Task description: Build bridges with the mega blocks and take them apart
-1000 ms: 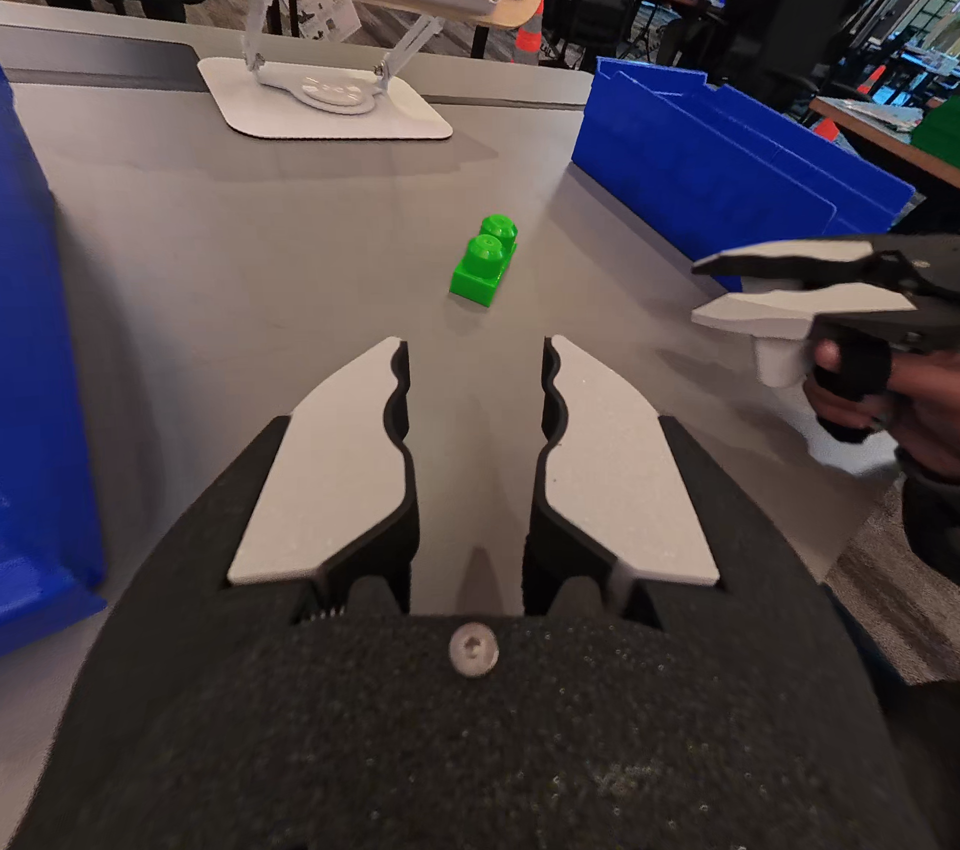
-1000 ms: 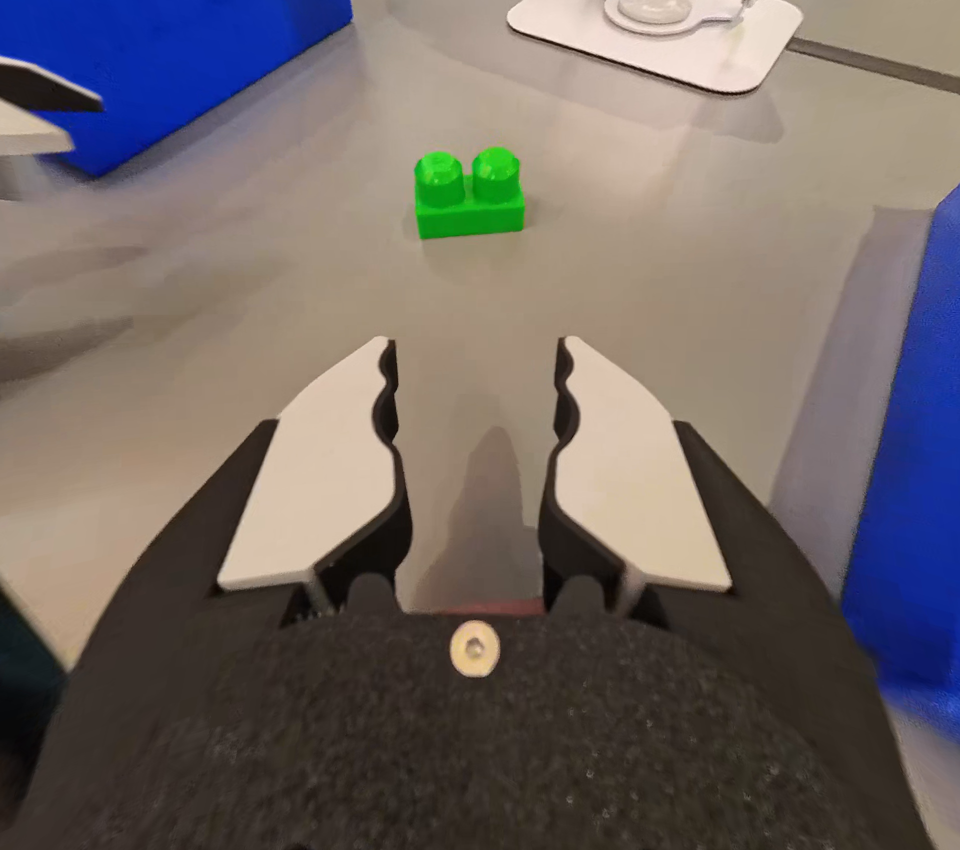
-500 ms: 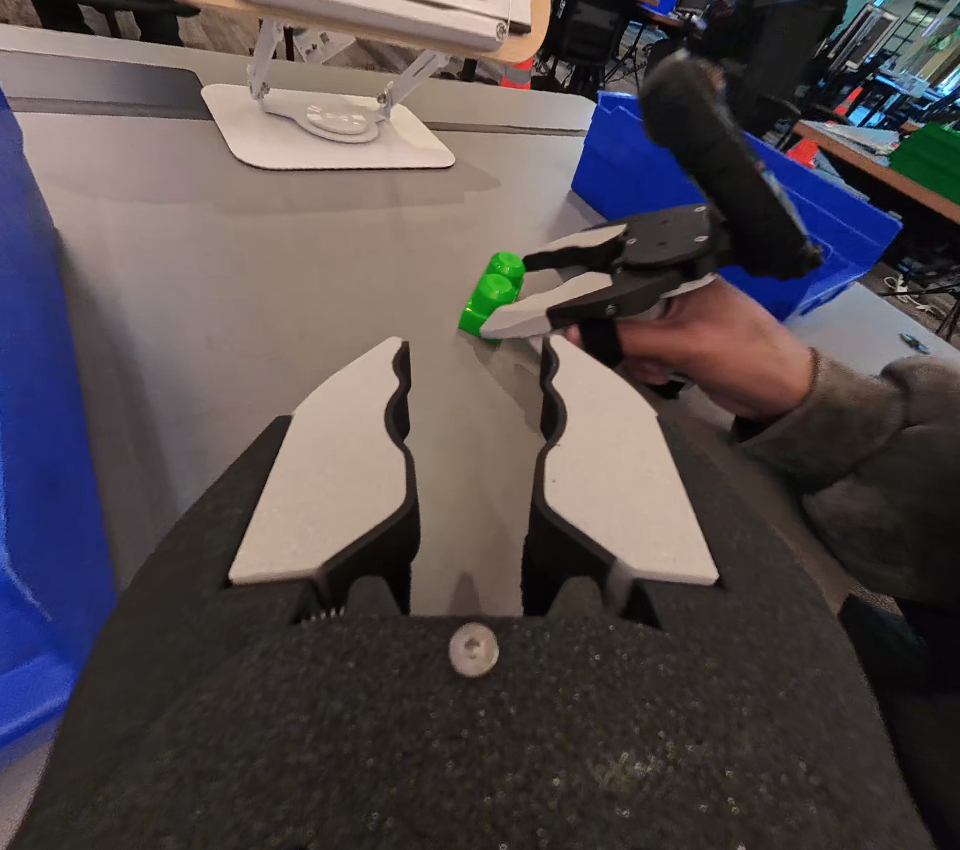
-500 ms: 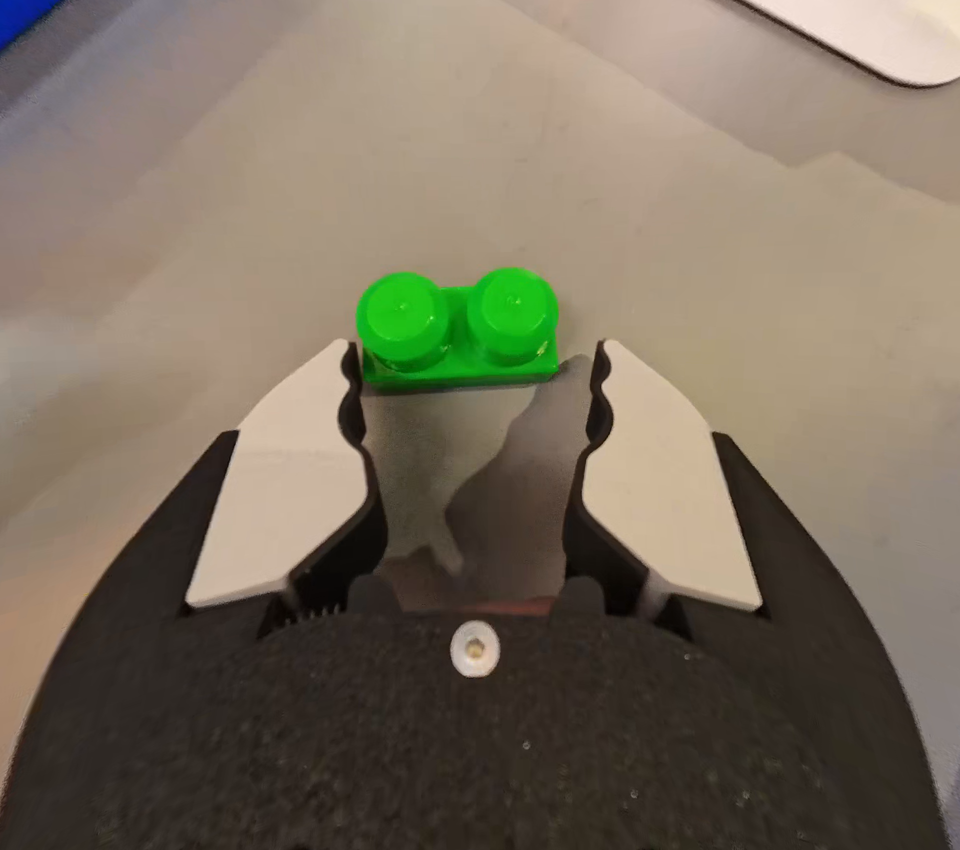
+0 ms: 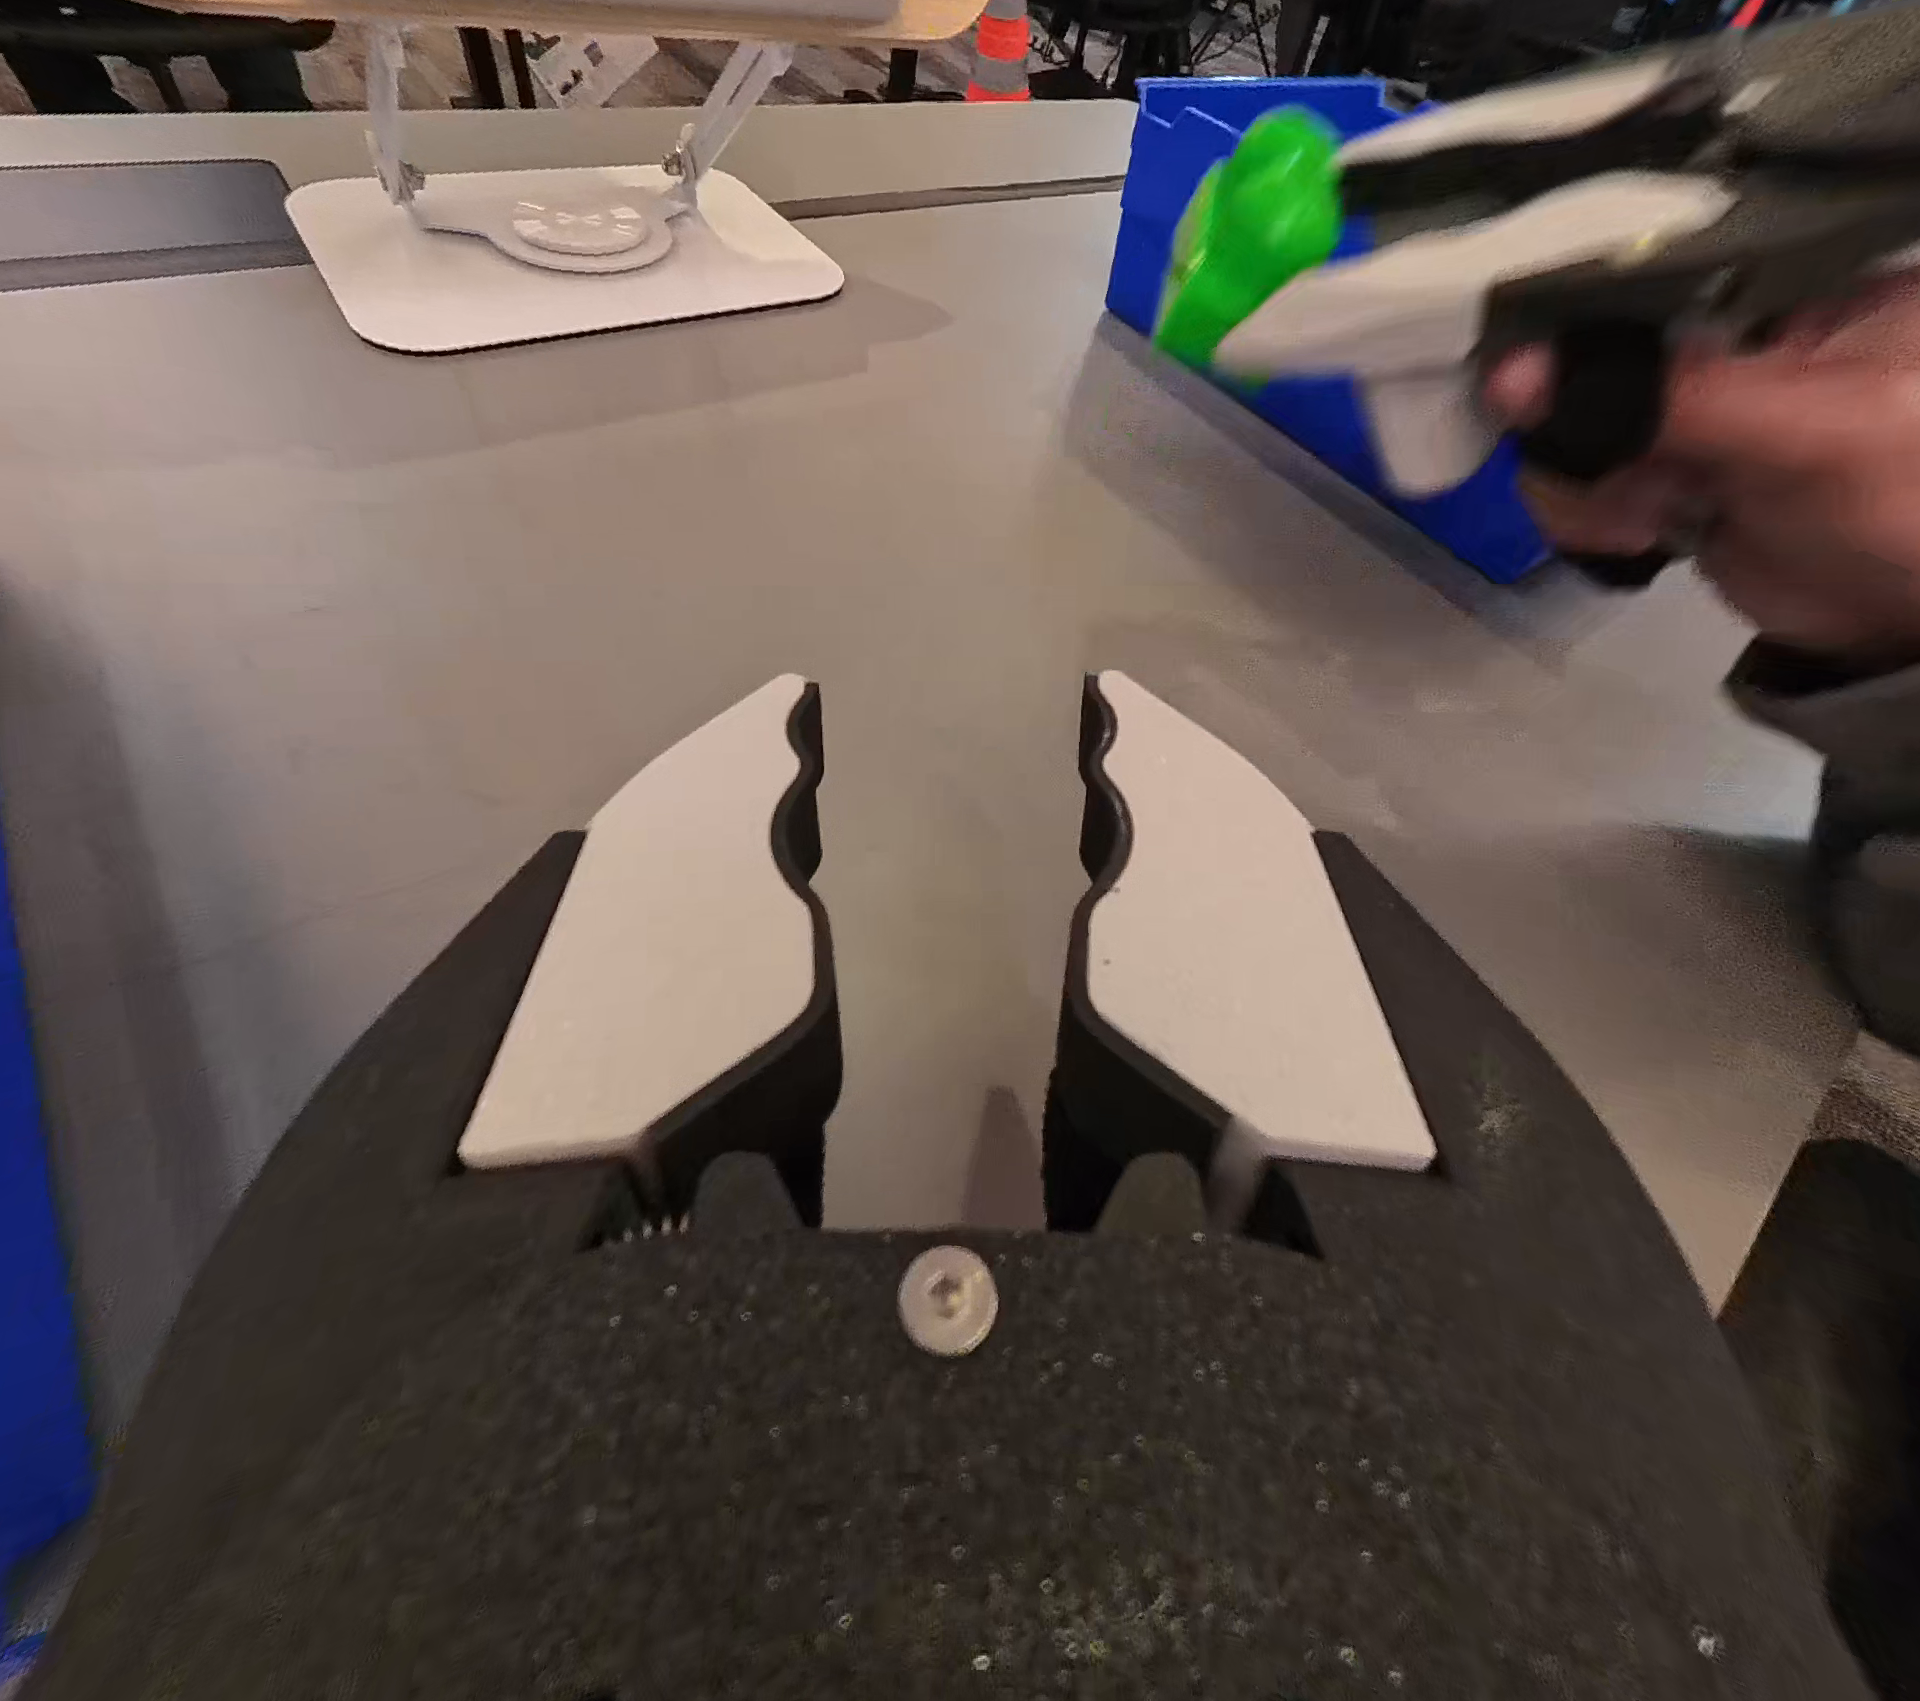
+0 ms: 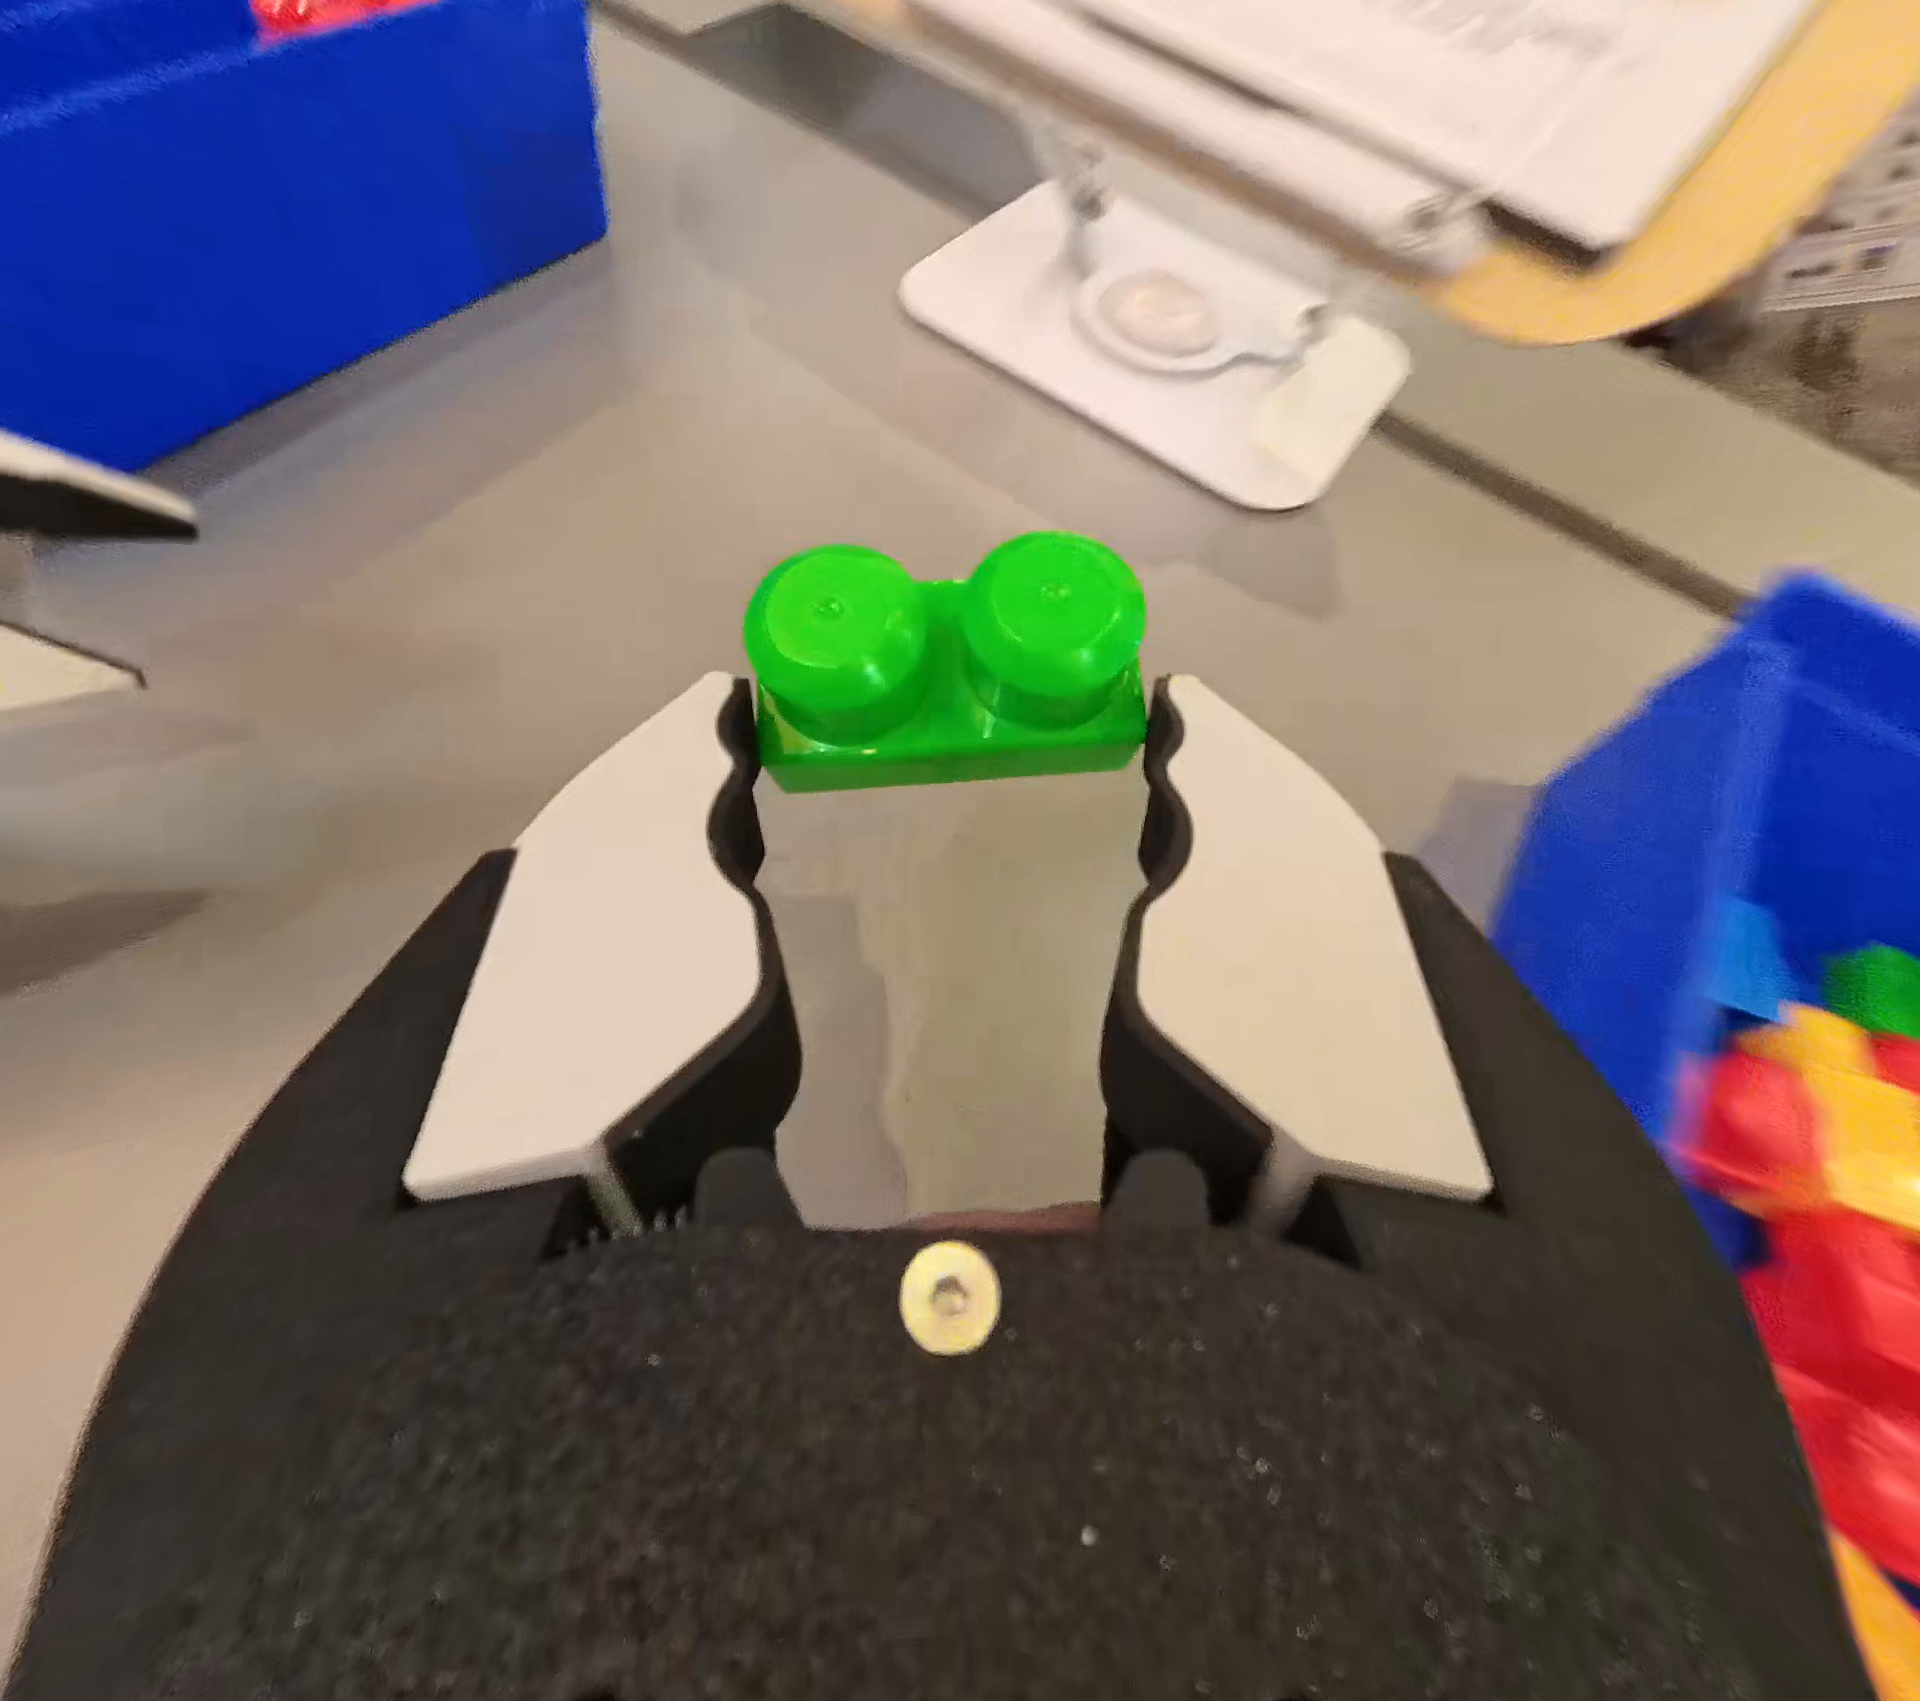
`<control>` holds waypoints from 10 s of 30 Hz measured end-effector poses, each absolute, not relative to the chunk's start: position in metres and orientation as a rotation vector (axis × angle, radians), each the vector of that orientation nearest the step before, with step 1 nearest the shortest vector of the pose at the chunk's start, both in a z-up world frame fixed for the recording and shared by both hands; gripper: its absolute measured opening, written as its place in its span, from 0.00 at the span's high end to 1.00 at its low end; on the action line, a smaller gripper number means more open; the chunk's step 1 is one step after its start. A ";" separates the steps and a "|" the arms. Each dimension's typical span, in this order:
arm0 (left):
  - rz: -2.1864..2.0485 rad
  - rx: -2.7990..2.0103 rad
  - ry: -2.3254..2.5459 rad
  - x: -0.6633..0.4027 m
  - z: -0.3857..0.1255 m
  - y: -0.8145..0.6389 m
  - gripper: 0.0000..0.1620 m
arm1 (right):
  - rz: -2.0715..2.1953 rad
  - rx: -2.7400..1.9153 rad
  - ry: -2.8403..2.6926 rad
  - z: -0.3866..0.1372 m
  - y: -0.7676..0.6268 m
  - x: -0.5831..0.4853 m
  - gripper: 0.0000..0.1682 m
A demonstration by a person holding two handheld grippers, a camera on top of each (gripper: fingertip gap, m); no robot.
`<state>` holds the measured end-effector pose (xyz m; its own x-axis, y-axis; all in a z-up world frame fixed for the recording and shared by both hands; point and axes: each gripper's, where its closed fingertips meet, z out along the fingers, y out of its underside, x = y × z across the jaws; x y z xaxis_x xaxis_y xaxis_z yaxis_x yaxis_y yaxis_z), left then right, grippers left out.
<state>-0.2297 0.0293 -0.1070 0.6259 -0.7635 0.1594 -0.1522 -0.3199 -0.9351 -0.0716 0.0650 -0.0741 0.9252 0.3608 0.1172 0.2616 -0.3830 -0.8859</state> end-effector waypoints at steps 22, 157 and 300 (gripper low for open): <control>-0.757 -1.885 0.761 -0.227 -0.125 0.030 0.71 | -0.198 -2.297 0.203 -0.133 0.045 0.214 0.57; -1.482 -1.628 1.001 -0.197 -0.068 -0.034 0.90 | 0.416 -1.862 -0.032 -0.028 0.003 0.110 0.78; -0.413 -2.146 1.286 -0.159 -0.138 0.053 0.74 | 0.565 -1.729 -0.346 -0.094 -0.111 -0.044 0.71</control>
